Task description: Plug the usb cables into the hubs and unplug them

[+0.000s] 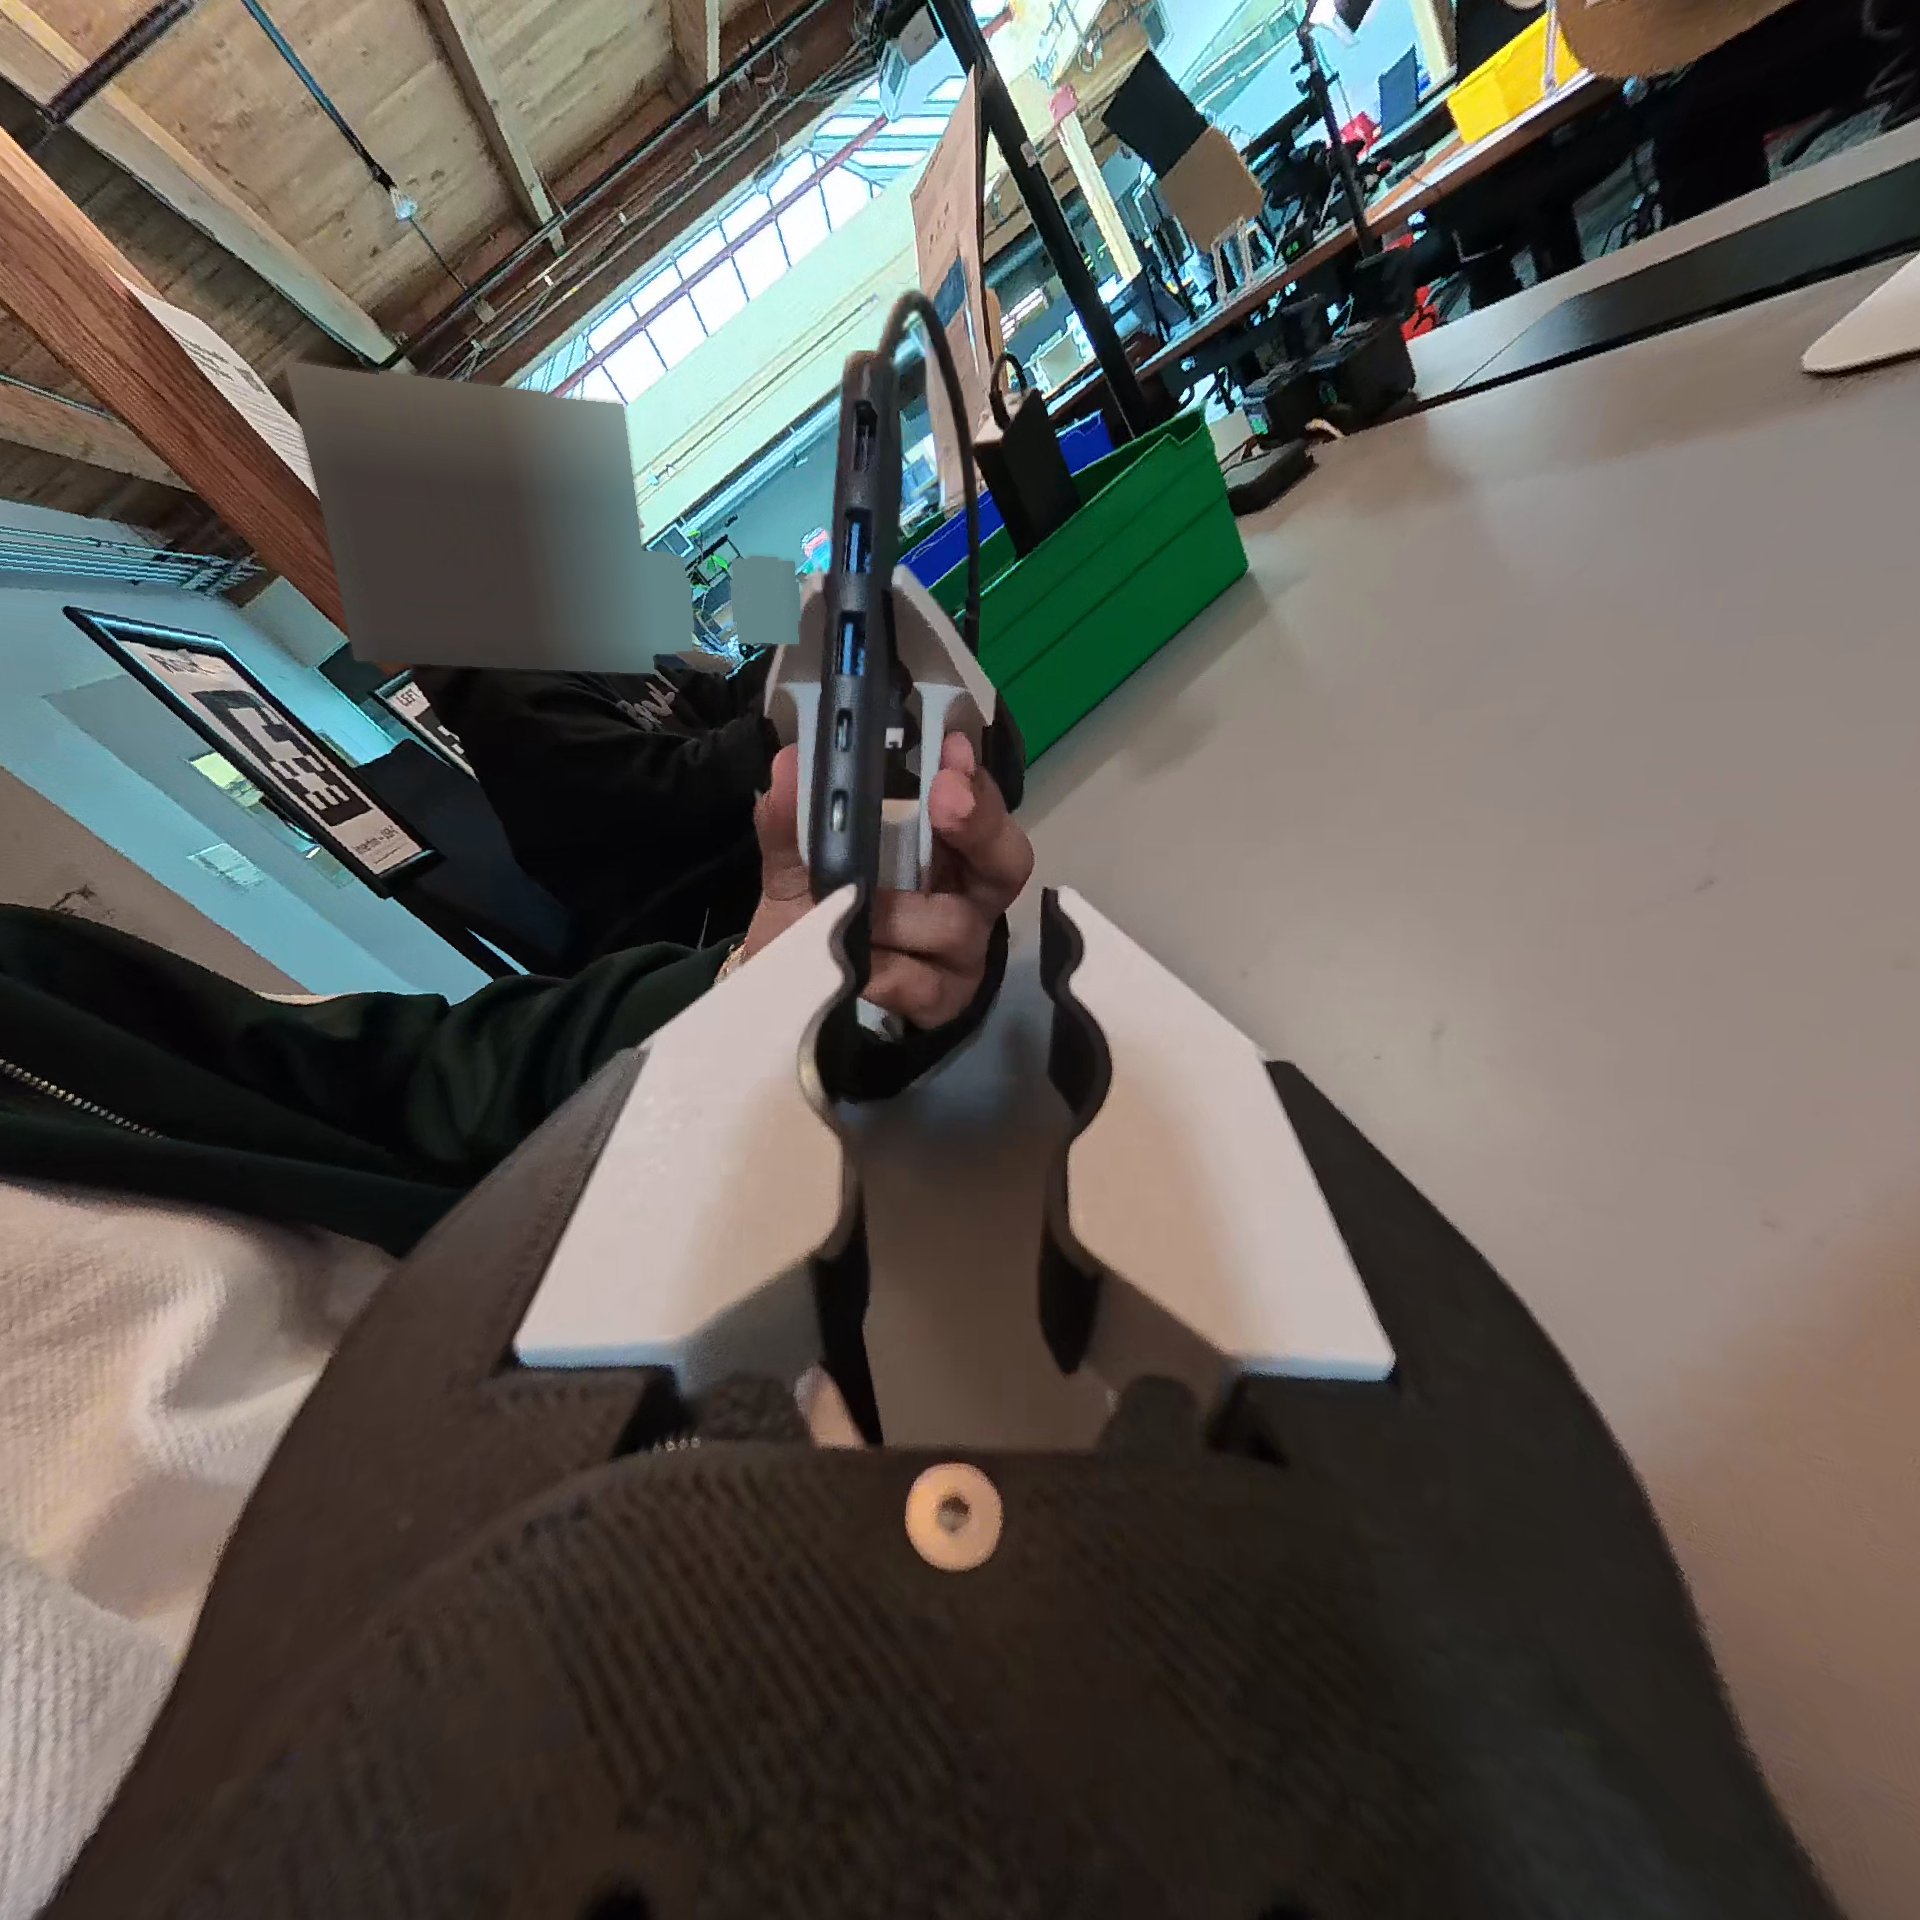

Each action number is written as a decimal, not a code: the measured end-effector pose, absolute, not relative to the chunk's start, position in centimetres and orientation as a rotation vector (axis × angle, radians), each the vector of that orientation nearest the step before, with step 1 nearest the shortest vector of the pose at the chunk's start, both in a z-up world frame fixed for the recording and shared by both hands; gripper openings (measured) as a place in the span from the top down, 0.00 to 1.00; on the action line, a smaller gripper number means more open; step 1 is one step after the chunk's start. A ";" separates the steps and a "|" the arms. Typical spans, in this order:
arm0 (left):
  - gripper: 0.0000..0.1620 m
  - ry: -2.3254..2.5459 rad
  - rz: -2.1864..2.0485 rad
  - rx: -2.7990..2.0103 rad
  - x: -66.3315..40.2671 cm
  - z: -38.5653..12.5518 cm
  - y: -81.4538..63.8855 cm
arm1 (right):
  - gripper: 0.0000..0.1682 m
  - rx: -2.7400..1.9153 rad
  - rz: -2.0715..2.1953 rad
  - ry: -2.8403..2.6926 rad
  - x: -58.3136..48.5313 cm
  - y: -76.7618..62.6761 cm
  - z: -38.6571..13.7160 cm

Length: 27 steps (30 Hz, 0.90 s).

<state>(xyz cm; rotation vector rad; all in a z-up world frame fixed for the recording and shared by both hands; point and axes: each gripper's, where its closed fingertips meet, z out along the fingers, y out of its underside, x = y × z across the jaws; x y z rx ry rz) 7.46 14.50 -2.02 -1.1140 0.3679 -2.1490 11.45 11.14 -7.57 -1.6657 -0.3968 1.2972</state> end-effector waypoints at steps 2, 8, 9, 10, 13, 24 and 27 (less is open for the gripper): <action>0.95 0.358 -2.137 -1.117 7.2 -2.0 14.9 | 0.84 -1.660 1.274 -0.410 11.5 11.1 -7.5; 0.95 0.337 -2.094 -1.145 6.9 -2.3 15.8 | 1.00 -1.629 1.134 -0.541 11.1 10.5 -7.3; 0.95 0.332 -2.085 -1.156 7.0 -2.5 16.0 | 1.00 -1.629 1.108 -0.568 10.9 10.3 -7.4; 0.95 0.327 -2.071 -1.175 7.0 -2.7 16.2 | 1.00 -1.630 1.088 -0.594 10.7 10.2 -7.4; 0.95 0.309 -2.005 -1.269 7.2 -3.8 17.2 | 0.96 -1.633 1.023 -0.681 10.0 9.8 -7.9; 0.95 0.309 -1.901 -1.340 6.6 -4.8 18.6 | 1.00 -1.488 0.705 -0.861 7.2 13.7 -2.6; 0.95 0.285 -1.933 -1.357 6.8 -5.2 18.9 | 0.94 -1.374 0.732 -0.943 2.3 14.7 2.3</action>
